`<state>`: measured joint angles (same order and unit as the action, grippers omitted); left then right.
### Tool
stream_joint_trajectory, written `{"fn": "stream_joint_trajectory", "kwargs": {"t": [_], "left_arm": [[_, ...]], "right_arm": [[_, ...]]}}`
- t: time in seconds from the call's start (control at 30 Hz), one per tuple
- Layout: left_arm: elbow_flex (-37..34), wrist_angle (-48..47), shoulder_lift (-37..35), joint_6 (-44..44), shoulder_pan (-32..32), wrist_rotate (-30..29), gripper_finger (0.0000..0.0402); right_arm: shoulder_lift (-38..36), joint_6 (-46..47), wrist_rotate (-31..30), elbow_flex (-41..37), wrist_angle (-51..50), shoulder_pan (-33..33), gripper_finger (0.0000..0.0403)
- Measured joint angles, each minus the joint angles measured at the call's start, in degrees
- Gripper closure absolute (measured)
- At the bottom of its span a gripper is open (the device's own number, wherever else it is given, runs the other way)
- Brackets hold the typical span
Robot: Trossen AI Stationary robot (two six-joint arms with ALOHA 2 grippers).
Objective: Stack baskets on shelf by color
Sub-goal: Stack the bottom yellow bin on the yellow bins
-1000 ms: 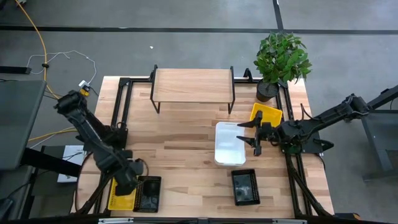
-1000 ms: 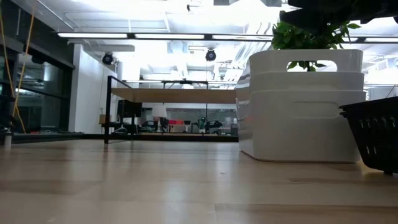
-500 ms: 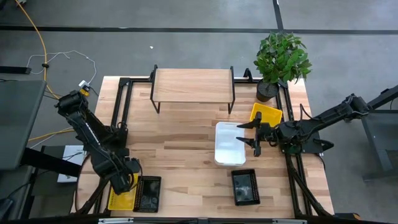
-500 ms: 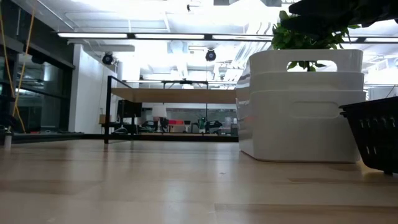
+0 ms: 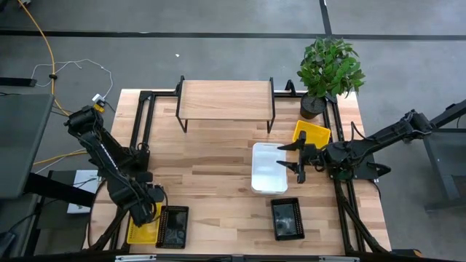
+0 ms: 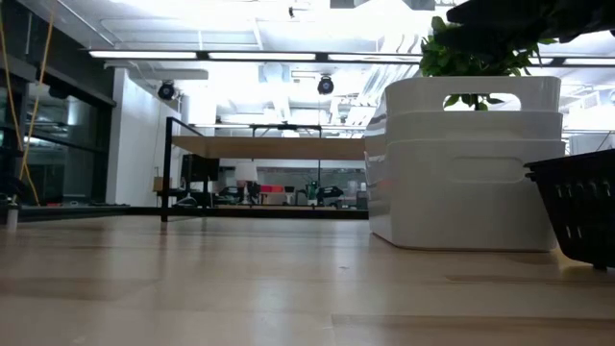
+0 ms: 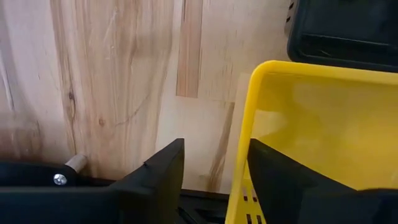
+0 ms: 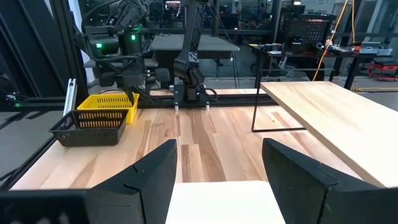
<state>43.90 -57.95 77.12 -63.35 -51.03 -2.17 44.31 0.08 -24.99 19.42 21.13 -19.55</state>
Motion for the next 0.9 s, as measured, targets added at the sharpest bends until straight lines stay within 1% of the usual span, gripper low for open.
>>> {"fn": "stream_joint_trajectory", "kwargs": {"t": [0.17, 0.43, 0.57, 0.67, 0.8, 0.9], "left_arm": [[0.00, -0.03, 0.00, 1.42, 0.00, 0.01, 0.0296], [0.00, -0.11, -0.05, 3.09, 0.00, 0.01, 0.0391], [0.33, -0.22, -0.07, 3.51, 0.69, 0.38, 0.0393], [2.18, -1.56, -0.26, 4.64, 1.74, 0.68, 0.0398], [7.03, -5.78, -0.61, 7.69, 3.75, 0.59, 0.0399], [12.30, -12.52, -0.61, 9.44, 5.38, -0.07, 0.0400]], "right_arm": [[0.00, -0.01, -0.02, 0.00, -0.85, 0.00, 0.0179], [0.00, -0.01, -0.04, 0.00, -0.86, 0.01, 0.0179], [0.00, -0.01, -0.04, 0.00, -0.86, 0.01, 0.0179], [0.00, -0.01, -0.04, 0.00, -0.86, 0.01, 0.0179], [0.00, -0.01, -0.07, 0.00, -0.86, 0.00, 0.0179], [0.00, -0.03, -0.07, 0.00, -0.86, 0.00, 0.0179]]}}
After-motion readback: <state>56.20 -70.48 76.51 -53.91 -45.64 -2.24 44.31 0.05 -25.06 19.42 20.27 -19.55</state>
